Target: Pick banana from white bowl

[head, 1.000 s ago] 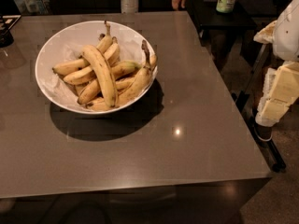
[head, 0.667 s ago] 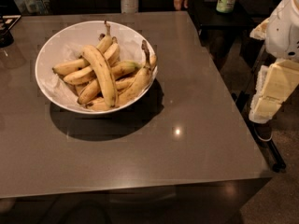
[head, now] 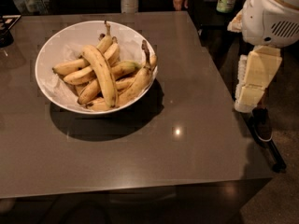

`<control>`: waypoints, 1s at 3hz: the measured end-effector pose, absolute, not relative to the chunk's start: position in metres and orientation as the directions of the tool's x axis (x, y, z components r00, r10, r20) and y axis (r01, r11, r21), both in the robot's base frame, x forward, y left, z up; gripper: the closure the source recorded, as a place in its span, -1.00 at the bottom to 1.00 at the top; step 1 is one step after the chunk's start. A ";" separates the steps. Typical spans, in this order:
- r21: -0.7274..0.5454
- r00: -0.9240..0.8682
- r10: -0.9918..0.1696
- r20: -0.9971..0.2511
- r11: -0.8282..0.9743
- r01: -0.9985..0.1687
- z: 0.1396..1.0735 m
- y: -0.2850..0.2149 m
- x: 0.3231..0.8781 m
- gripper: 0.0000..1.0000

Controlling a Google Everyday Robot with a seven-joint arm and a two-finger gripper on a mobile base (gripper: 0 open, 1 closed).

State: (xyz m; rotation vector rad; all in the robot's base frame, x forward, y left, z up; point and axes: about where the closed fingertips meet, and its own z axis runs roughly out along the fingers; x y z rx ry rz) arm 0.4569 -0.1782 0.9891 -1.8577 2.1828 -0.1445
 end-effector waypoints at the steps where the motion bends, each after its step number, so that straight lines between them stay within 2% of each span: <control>1: -0.248 -0.134 -0.981 -0.140 0.166 -0.955 0.990 -0.177 0.457 -1.00; 3: -0.415 -0.250 -0.958 -0.142 0.287 -0.863 1.014 -0.132 0.458 -1.00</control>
Offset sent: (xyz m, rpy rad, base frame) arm -0.0023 0.0635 0.0217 -0.0295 -0.2379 -0.2575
